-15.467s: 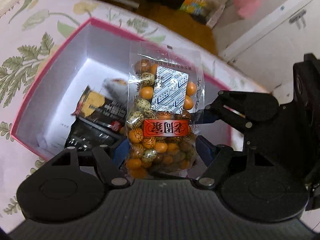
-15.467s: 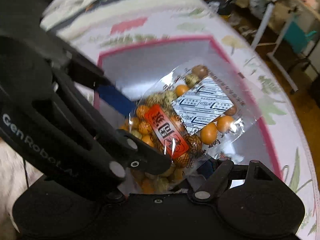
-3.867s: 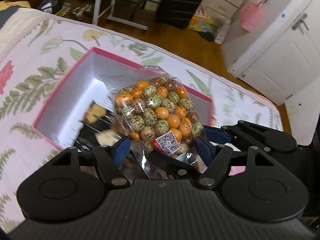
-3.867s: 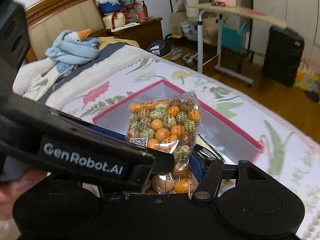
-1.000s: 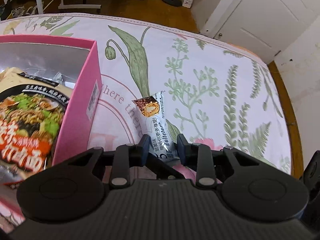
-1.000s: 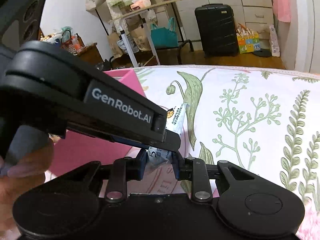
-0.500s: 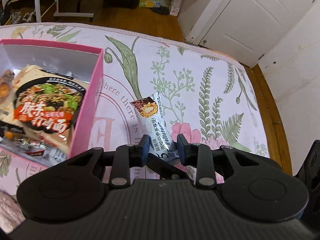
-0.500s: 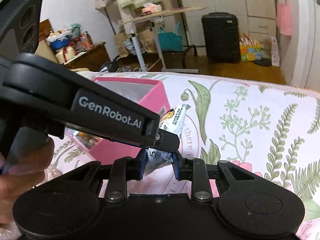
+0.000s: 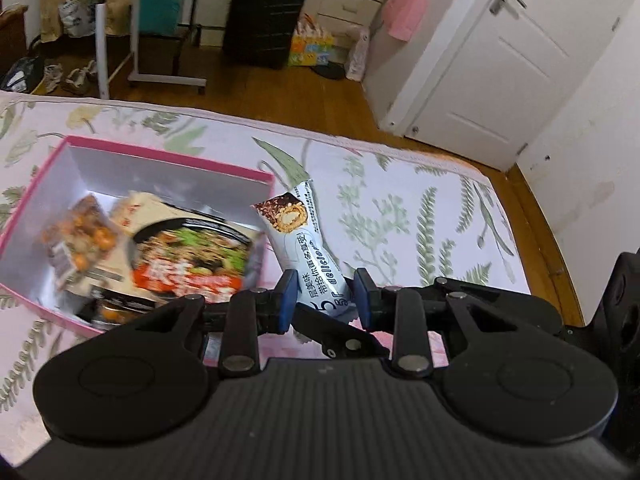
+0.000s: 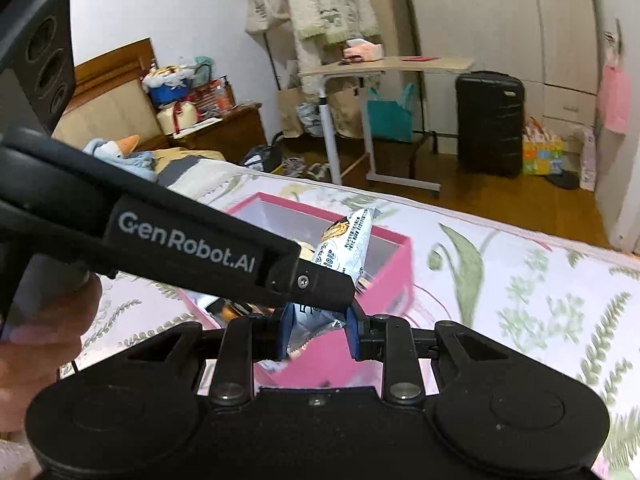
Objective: Organize snacks
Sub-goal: 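Carry the white bar into the pink box and open both grippers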
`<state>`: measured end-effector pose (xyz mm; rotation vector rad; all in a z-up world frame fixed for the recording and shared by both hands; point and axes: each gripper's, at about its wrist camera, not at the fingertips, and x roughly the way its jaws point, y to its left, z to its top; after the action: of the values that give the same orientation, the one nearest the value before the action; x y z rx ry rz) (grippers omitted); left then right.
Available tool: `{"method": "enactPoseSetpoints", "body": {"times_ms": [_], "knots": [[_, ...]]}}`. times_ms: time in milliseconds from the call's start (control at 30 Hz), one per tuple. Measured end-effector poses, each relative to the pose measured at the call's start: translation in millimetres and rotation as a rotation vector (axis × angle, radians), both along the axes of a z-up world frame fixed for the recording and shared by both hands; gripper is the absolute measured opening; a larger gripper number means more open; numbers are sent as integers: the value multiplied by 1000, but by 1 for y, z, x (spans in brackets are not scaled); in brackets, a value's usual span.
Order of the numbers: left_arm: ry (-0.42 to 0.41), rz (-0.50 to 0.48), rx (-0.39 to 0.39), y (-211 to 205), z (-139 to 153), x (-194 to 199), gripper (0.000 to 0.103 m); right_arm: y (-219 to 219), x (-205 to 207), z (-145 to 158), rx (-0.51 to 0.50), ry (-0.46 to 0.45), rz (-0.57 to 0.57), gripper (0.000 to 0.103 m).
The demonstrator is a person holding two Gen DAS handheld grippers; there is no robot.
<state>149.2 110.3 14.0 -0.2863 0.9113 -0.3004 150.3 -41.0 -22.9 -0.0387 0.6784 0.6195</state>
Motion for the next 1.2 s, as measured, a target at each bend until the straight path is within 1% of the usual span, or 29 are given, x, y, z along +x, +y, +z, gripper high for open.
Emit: {"method": "enactPoseSetpoints", "body": {"times_ms": [167,467,533,567,600,633,667,767,867,933,1000,1200], "knots": [[15,35,-3,26,-7,9,29,23,12,-3,1,17,33,32],[71,107,3,44,-39,38,29,52,32,-25,-47,38,46,32],[77,113,28,42,-44,46,31,54,39,-31,-47,46,36,32],[81,118,37,41,-46,48,34,54,41,-34,-47,48,29,33],[86,128,39,41,-48,50,40,54,41,-37,-49,44,19,33],[94,136,43,40,-50,51,44,54,41,-38,-53,37,15,39],[93,139,44,40,-52,50,46,53,39,-40,-59,27,10,45],[64,128,50,39,-52,41,49,43,31,-38,-62,15,-6,45],[42,121,54,39,-50,27,50,31,23,-35,-46,35,-21,45],[35,134,45,41,-49,17,50,21,12,-32,-38,39,-38,45],[22,141,57,39,-48,8,50,17,4,-29,-36,37,-54,45],[-11,123,58,41,-34,-21,50,6,-23,-12,-69,23,-97,45]]}}
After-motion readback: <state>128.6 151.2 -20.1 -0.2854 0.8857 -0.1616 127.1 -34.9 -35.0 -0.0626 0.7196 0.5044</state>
